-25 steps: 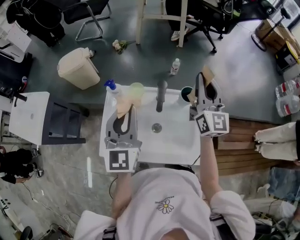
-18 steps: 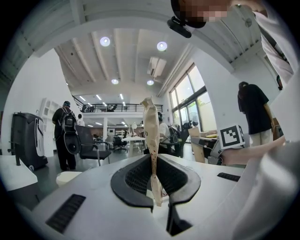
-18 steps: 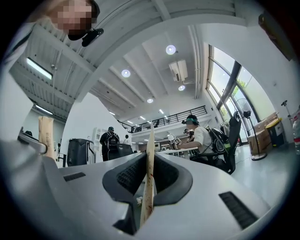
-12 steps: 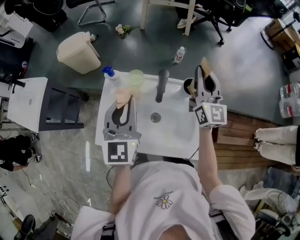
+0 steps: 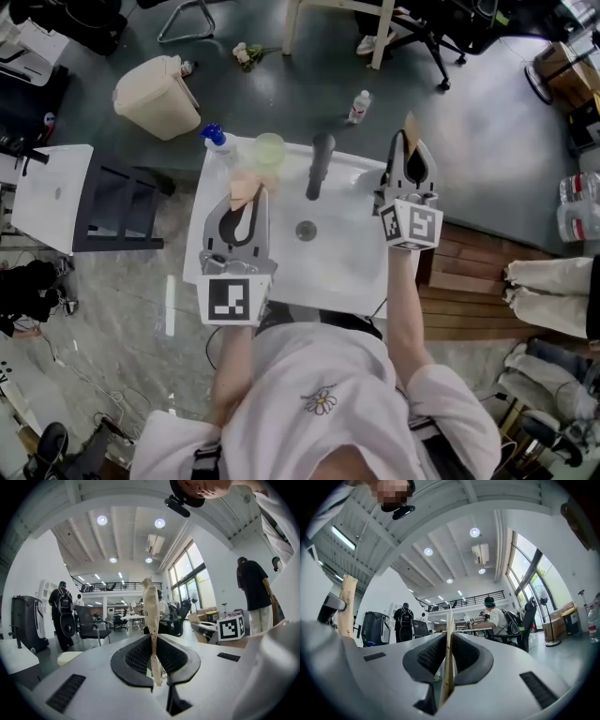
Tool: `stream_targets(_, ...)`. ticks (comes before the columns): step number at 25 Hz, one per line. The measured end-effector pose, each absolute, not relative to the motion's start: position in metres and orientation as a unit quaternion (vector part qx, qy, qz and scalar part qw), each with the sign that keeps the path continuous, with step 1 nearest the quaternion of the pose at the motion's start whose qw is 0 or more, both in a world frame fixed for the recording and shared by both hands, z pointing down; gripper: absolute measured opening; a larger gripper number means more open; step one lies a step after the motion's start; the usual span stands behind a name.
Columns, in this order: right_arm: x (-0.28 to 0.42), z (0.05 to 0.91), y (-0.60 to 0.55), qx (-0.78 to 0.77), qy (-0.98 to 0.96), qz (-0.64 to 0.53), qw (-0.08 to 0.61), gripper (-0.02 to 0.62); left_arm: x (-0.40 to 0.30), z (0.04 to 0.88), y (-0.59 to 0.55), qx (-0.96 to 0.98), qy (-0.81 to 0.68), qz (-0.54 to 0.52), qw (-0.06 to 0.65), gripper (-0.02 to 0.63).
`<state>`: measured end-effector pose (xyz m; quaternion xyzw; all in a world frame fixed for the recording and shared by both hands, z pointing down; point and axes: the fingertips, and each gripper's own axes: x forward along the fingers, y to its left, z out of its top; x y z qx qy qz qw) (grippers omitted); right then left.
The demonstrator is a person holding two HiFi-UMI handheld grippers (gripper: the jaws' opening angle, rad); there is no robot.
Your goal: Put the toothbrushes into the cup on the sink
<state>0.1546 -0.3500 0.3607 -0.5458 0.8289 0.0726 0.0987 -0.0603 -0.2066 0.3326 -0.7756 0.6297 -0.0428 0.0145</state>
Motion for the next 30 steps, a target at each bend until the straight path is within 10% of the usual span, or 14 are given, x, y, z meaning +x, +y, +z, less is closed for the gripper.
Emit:
stream_targets(9, 0.151, 0.359, -0.357, -0.533, 0.831, 0.032, 0.159, 0.026, -0.060, 0.350, -0.209, -0.774, 0.631, -0.055, 0.003, 0.038)
stream_targets(30, 0.151, 0.403, -0.313, -0.537, 0.840, 0.055, 0.054, 0.091, -0.042, 0.352, -0.217, -0.800, 0.599, -0.049, 0.002, 0.038)
